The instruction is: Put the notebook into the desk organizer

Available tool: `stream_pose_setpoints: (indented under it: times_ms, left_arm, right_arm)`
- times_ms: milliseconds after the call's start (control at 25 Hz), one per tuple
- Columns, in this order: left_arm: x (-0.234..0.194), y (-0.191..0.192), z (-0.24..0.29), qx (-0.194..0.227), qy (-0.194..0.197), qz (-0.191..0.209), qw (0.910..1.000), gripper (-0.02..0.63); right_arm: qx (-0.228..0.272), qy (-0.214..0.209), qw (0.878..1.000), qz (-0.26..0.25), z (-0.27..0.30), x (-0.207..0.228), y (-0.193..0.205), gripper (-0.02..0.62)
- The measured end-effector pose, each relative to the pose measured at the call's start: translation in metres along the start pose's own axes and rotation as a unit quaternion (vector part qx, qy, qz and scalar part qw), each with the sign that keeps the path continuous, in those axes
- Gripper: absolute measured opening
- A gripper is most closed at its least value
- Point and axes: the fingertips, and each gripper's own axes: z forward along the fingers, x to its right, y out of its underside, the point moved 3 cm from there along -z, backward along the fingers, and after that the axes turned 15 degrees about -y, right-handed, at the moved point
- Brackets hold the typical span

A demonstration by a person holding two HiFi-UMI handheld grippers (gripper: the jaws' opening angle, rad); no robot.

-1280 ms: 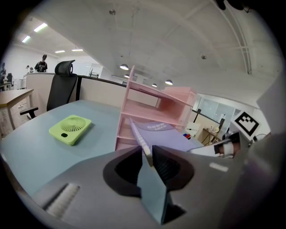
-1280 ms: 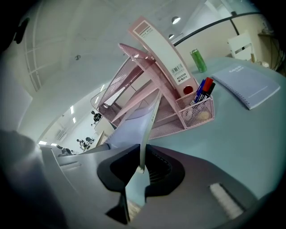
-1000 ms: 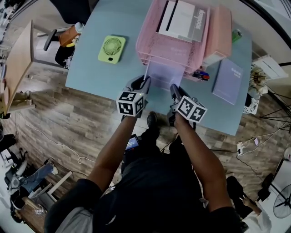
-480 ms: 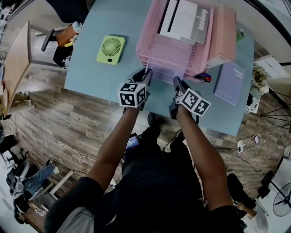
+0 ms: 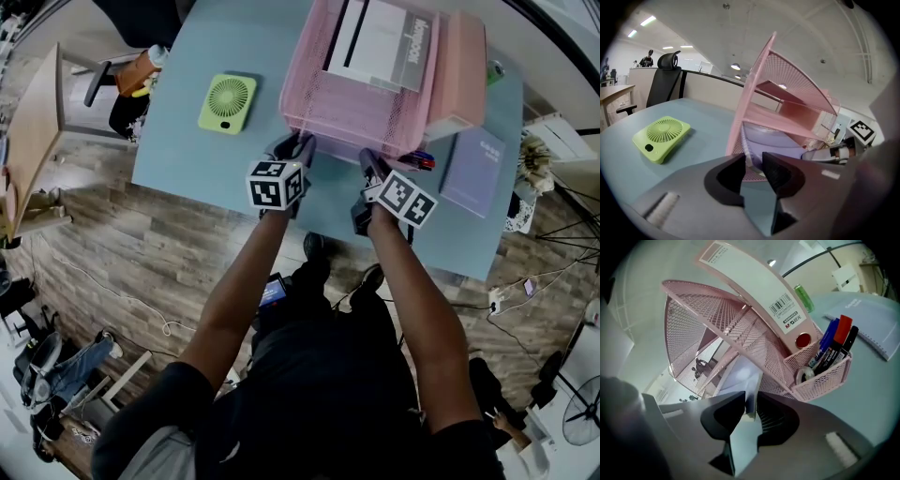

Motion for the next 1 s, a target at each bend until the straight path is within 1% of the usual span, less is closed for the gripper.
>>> stream_pose_setpoints:
  times_ms: [120,200,400,520,680,840,1000]
  left_arm:
    - [-0.002,0.001,-0.003,0.0,-0.006,0.014,0.9999,0.206]
    - [-0.003,0.002,-0.007,0.002,-0.01,0.023,0.9997,0.222]
    - [-0.005,-0.003,-0.02,0.023,-0.025,0.052,0.9981,0.228]
    - [-0.004,-0.009,-0.028,0.033,-0.026,0.066,0.9969,0.229]
    - [-0.007,-0.018,-0.045,0.046,-0.027,0.075,0.9957,0.229]
    - [-0.01,-0.033,-0.068,0.067,-0.028,0.084,0.9938,0.227]
    - [-0.01,-0.057,-0.099,0.099,-0.029,0.103,0.9893,0.227]
  right_arm:
    - [-0.012,0.005,1.0,-0.011,-0.002,0.0,-0.001,0.078]
    - [-0.024,0.01,0.999,-0.029,-0.003,-0.002,0.0,0.108]
    - [-0.035,0.032,0.997,-0.068,-0.009,-0.005,0.001,0.216]
    - [-0.038,0.036,0.995,-0.09,-0.019,-0.006,0.0,0.216]
    - [-0.036,0.027,0.993,-0.112,-0.034,-0.016,-0.003,0.215]
    - [-0.027,0.011,0.99,-0.14,-0.05,-0.031,-0.015,0.215]
    - [0.002,-0.016,0.983,-0.185,-0.077,-0.058,-0.04,0.213]
